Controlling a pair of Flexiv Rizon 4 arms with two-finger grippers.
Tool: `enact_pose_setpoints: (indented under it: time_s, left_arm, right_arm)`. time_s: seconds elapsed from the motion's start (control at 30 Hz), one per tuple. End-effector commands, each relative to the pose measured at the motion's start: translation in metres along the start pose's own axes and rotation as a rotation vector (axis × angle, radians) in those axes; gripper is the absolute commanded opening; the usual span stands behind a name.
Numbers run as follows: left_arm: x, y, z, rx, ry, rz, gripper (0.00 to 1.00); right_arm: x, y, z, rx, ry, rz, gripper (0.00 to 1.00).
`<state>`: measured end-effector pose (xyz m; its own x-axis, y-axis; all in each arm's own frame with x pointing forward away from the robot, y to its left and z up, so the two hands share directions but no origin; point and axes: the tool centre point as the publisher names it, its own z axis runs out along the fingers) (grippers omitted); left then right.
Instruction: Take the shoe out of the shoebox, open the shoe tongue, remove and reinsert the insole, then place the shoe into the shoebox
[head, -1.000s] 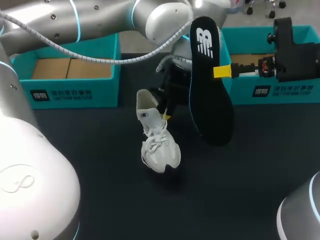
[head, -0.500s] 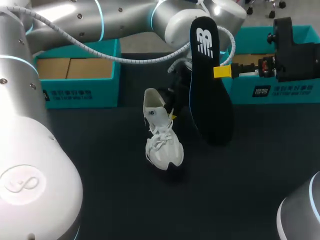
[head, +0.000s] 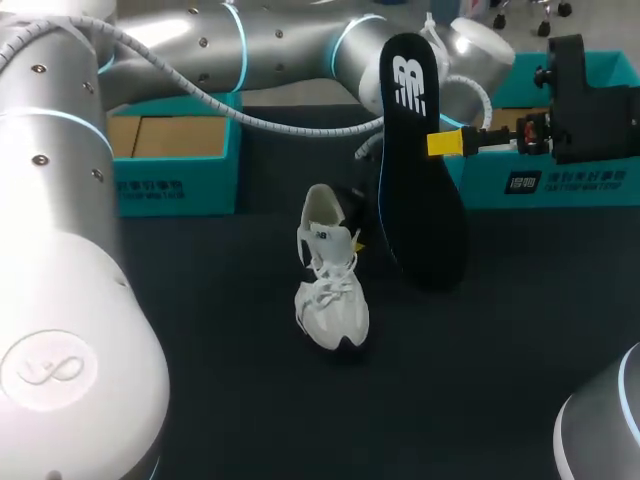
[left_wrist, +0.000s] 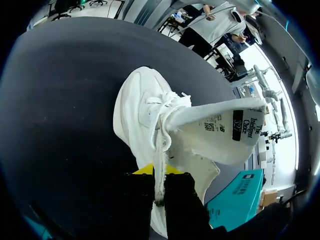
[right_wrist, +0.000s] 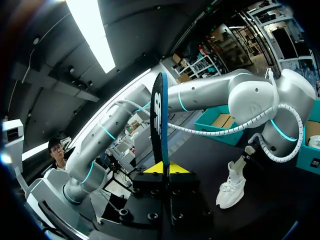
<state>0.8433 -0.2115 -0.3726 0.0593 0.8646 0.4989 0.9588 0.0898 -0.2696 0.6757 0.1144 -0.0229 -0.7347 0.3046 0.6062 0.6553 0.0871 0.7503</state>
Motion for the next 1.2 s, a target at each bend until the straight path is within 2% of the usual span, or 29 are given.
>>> enact_pose_setpoints:
  time_s: [0.03,0.27,0.3,0.5,0.73,0.83,1.07,1.13,1.2]
  left_arm:
    - [-0.005,0.003,0.0,0.021,-0.02,0.007,1.0]
    - [0.006,-0.003,-0.024,0.052,-0.215,-0.043,1.0]
    - [0.008,-0.002,-0.03,0.077,-0.267,-0.087,1.0]
    - [0.016,-0.001,-0.054,0.05,-0.404,-0.247,1.0]
    - [0.017,0.007,-0.077,0.06,-0.619,-0.354,1.0]
    - [0.022,0.013,-0.087,0.07,-0.728,-0.376,1.0]
    - [0.034,0.02,-0.109,0.024,-0.938,-0.33,1.0]
    - [0.037,0.023,-0.113,0.005,-0.979,-0.318,1.0]
    - [0.04,0.024,-0.119,0.002,-1.028,-0.297,1.0]
  right_arm:
    - [-0.001,0.0,0.002,0.002,-0.001,0.002,0.0]
    - [-0.001,0.0,0.002,0.002,-0.001,0.002,0.0]
    - [-0.001,0.0,0.002,0.002,-0.001,0.002,0.0]
    - [-0.001,0.0,0.002,0.002,-0.001,0.002,0.0]
    - [-0.001,0.0,0.002,0.002,-0.001,0.002,0.0]
    - [-0.001,0.0,0.002,0.002,-0.001,0.002,0.0]
    - [-0.001,0.0,0.002,0.002,-0.001,0.002,0.0]
    - [-0.005,0.007,0.003,-0.049,0.004,0.046,0.0]
    - [-0.011,0.014,0.004,-0.058,0.012,0.073,0.0]
